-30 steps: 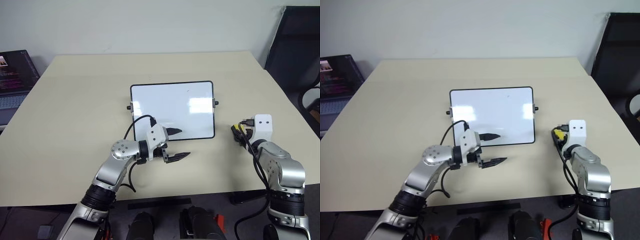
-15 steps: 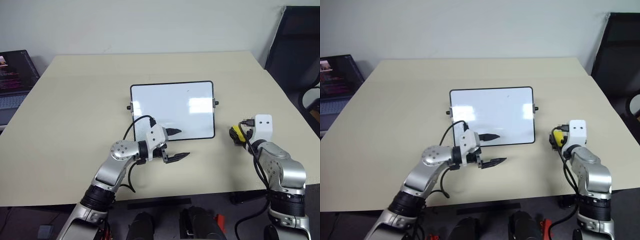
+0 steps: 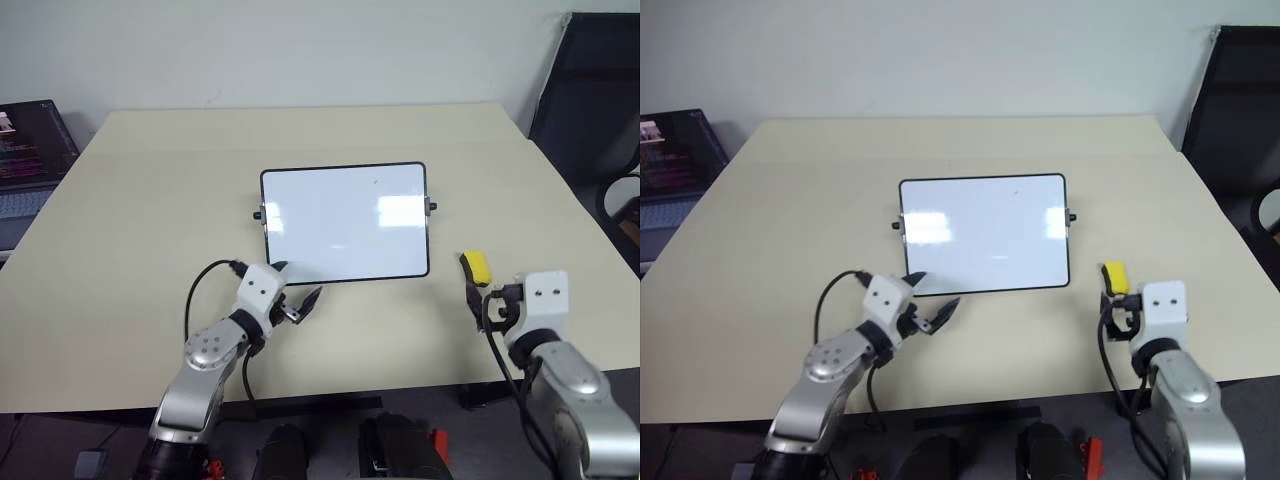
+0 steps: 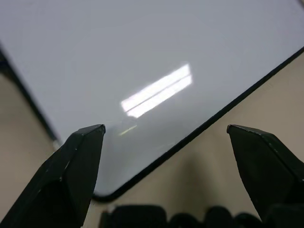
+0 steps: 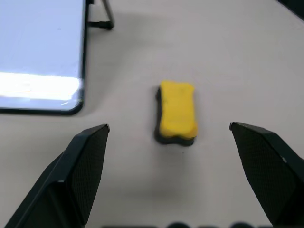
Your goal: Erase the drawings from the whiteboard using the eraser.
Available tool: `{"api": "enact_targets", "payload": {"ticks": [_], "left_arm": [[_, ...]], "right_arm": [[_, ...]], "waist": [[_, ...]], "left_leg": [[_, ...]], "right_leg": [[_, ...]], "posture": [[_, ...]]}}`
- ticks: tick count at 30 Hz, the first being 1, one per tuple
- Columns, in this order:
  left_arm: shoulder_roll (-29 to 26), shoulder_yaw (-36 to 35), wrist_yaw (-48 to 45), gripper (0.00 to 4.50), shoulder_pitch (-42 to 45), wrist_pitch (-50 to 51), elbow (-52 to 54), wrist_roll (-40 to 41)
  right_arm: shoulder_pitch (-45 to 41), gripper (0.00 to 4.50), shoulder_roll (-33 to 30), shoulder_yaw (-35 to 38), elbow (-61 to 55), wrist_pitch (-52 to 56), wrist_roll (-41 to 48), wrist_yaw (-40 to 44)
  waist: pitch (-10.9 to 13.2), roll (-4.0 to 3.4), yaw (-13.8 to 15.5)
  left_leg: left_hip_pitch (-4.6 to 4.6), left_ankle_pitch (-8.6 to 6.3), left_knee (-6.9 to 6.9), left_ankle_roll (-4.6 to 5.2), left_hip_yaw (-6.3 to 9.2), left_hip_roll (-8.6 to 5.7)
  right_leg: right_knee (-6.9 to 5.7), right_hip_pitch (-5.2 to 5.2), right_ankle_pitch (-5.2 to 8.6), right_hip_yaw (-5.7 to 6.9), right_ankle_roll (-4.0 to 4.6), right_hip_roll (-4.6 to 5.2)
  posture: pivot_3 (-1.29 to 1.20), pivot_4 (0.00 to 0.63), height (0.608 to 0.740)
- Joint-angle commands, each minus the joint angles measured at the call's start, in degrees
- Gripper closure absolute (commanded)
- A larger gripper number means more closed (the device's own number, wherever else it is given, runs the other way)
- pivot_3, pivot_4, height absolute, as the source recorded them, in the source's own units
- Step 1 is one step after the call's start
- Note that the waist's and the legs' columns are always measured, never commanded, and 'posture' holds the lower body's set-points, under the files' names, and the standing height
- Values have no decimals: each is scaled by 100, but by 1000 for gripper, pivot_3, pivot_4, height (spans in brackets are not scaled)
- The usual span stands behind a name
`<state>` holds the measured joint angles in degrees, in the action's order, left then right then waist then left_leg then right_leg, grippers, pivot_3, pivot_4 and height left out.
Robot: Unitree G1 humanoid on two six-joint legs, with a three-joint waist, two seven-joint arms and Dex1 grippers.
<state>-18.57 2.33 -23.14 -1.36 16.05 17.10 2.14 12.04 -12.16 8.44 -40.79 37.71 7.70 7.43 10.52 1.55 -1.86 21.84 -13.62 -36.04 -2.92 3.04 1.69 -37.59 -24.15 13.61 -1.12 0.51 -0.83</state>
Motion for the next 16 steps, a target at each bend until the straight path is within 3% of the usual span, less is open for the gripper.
{"api": "enact_targets", "payload": {"ticks": [1, 8, 16], "left_arm": [[97, -205, 476, 0, -321, -7, 587, -199], [10, -476, 710, 0, -1098, -56, 1331, -312], [126, -644, 927, 0, -1790, 705, 2270, -278]], "right_arm": [[405, 37, 179, -231, -290, -896, -232, -117], [959, 37, 547, -492, 34, -1795, -589, -402], [1219, 37, 613, -936, 294, -2059, -710, -343]], "waist": [[0, 0, 3], [0, -1, 0], [0, 0, 11]], "left_leg": [[-1, 0, -1, 0, 0, 1], [1, -2, 1, -3, 1, 5], [18, -18, 6, -29, 2, 9]], "right_leg": [[0, 1, 2, -1, 3, 2], [19, 1, 5, 1, 8, 9], [54, 1, 5, 6, 7, 10]], "posture": [[0, 150, 740], [0, 150, 740], [0, 150, 740]]}}
